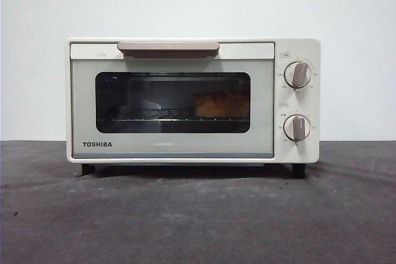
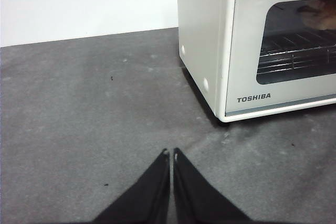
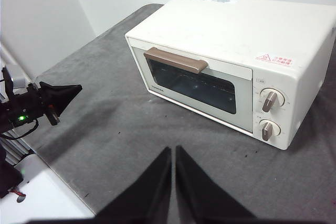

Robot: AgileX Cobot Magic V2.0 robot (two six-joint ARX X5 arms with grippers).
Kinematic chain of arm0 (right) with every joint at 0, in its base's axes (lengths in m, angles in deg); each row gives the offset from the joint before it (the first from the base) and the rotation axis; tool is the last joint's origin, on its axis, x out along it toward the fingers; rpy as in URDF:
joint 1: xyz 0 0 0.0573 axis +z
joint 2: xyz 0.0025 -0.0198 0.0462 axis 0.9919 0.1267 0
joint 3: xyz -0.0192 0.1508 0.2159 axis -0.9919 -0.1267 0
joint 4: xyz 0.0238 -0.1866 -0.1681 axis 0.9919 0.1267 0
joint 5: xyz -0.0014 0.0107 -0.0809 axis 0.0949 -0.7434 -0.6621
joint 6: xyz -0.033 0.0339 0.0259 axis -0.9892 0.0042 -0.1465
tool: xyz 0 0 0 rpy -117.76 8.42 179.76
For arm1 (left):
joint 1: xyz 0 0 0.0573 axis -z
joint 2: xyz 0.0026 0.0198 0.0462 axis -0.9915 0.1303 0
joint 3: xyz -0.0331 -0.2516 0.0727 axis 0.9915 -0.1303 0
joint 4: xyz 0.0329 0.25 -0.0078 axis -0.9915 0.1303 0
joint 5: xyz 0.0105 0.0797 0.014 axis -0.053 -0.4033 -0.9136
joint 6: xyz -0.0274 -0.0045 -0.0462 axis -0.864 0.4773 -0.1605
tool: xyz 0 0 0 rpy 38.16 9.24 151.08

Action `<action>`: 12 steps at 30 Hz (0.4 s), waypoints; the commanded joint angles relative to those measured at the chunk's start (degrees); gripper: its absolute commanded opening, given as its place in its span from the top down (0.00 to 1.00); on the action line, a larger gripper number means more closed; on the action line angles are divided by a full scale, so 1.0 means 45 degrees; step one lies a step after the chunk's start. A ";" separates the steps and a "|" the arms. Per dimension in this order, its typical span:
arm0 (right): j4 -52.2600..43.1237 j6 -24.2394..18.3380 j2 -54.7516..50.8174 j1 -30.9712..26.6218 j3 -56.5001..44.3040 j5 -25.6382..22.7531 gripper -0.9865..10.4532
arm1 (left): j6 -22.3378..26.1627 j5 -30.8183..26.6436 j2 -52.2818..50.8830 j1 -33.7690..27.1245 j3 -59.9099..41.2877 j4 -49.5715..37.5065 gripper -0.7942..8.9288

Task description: The left arm flap open the oven, the right arm pick bread and place it into oven, the left arm flap close the oven

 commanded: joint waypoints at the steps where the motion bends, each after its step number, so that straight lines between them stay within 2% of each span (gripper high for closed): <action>1: -0.0146 -0.0180 0.0039 0.0136 0.0209 -0.0010 0.91 | 0.0146 -0.0015 -0.0024 -0.0015 -0.0262 0.0083 0.90; 5: -0.0738 -0.0189 0.0039 -0.0515 0.0034 -0.0345 0.91 | 0.0146 -0.0019 -0.0024 -0.0015 -0.0262 0.0083 0.90; 8: -0.3094 -0.0291 -0.0112 -0.2336 -0.0971 -0.0277 0.91 | 0.0146 -0.0015 -0.0024 -0.0015 -0.0262 0.0083 0.90; 10: -0.5008 -0.1073 -0.0389 -0.3798 -0.2127 0.0549 0.91 | 0.0146 -0.0019 -0.0024 -0.0015 -0.0262 0.0078 0.90; 12: -0.7101 -0.2123 -0.0865 -0.5406 -0.3813 0.1880 0.91 | 0.0146 -0.0019 -0.0024 -0.0015 -0.0262 0.0078 0.90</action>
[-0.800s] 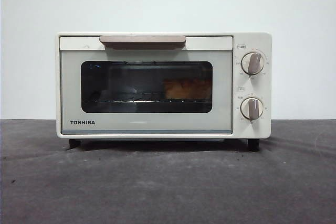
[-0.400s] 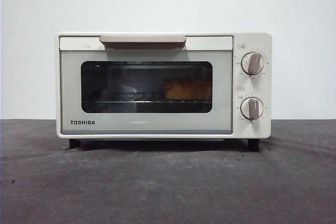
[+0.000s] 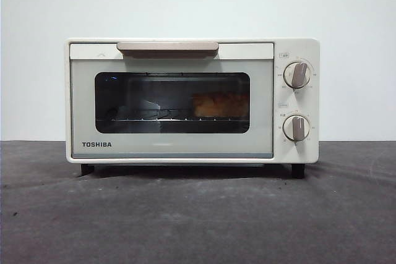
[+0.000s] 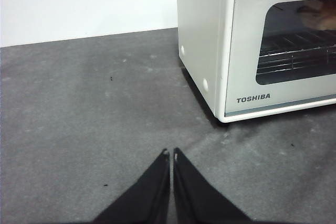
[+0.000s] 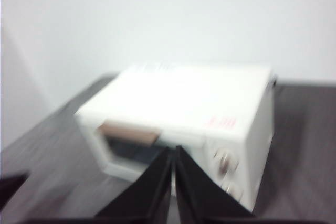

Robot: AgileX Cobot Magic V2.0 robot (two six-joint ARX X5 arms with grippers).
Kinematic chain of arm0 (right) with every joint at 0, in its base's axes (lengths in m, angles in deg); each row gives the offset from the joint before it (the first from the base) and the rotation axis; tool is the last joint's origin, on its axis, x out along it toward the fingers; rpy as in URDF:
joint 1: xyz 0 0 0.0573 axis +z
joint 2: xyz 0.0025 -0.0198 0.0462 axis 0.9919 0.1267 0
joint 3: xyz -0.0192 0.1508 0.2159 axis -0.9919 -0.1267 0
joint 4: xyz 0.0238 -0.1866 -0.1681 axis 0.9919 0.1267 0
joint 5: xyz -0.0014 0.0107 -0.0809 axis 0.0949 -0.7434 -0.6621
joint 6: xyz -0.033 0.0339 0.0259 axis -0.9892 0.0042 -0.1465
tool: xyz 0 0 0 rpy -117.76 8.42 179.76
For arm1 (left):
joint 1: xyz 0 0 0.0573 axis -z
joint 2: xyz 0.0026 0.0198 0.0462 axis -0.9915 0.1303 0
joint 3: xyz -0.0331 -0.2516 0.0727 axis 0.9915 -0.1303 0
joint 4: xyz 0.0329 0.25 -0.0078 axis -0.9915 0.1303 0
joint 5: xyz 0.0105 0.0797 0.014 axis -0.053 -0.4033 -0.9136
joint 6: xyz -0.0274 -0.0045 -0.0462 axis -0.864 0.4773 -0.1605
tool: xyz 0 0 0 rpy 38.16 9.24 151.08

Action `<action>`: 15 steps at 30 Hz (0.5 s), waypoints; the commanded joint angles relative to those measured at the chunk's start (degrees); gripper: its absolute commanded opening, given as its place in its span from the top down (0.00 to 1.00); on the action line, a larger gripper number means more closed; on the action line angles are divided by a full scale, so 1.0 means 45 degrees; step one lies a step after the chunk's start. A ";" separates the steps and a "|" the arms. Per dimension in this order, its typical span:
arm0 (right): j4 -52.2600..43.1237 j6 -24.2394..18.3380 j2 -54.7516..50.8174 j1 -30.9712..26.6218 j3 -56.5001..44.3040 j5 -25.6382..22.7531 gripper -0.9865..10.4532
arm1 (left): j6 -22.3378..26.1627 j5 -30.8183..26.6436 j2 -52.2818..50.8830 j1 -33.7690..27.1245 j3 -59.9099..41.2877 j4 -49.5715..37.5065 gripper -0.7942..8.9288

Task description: The left arm flap open the oven, the right arm pick bread and place it into oven, the left arm flap close the oven

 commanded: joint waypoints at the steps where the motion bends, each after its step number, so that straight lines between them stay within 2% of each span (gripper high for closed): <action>1: -0.2822 -0.1817 -0.0602 -0.2069 -0.2225 0.1321 0.91 | 0.0146 -0.0015 -0.0024 -0.0015 -0.0262 0.0078 0.90; 5: -0.4959 -0.2011 -0.1797 -0.4726 -0.5663 0.1603 0.91 | 0.0141 -0.0015 -0.0024 -0.0015 -0.0262 0.0078 0.90; 8: -0.5809 -0.1938 -0.2715 -0.6130 -0.7737 0.1593 0.91 | 0.0117 -0.0015 -0.0024 -0.0015 -0.0262 0.0078 0.90; 11: -0.5863 -0.2152 -0.3555 -0.6844 -0.9112 0.1462 0.91 | 0.0117 -0.0019 -0.0024 -0.0015 -0.0262 0.0078 0.90; 15: -0.5824 -0.2521 -0.4337 -0.7198 -1.0258 0.1491 0.91 | 0.0117 -0.0015 -0.0024 -0.0015 -0.0262 0.0078 0.90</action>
